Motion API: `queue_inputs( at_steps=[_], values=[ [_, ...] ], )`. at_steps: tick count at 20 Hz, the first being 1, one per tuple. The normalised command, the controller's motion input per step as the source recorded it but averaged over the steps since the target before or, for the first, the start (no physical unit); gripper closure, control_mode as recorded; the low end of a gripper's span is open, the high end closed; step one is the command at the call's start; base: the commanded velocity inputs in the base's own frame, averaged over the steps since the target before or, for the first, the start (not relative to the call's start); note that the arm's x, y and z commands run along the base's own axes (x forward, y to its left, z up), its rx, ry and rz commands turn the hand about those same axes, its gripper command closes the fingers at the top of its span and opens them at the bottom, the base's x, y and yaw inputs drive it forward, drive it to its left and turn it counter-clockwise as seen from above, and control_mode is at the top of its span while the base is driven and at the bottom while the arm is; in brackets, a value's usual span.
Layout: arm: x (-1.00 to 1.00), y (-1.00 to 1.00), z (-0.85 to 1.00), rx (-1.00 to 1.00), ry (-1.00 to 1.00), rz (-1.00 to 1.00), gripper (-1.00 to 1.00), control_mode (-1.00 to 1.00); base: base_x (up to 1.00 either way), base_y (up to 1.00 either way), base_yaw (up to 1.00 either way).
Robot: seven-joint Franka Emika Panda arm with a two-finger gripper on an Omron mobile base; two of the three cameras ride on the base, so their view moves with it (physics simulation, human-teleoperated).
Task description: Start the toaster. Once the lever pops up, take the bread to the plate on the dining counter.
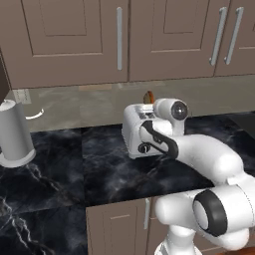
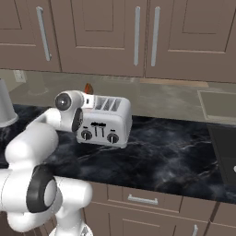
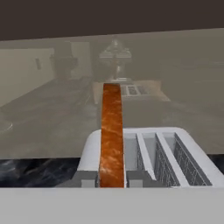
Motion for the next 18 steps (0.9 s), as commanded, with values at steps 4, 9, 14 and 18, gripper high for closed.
queue_inputs(
  at_steps=[4,9,14,18],
  values=[
    [-0.81,-0.41,0.41,0.00,0.04,0.00,1.00,-1.00,0.00,0.00,0.00],
    [-0.93,-0.58,0.31,0.00,0.11,0.00,1.00,-1.00,0.00,0.00,0.00],
    [-0.56,-0.38,0.02,0.00,0.33,0.00,1.00,-1.00,0.00,0.00,0.00],
    [-0.71,-0.33,0.02,0.00,0.29,0.00,1.00,-1.00,0.00,0.00,0.00]
  ],
)
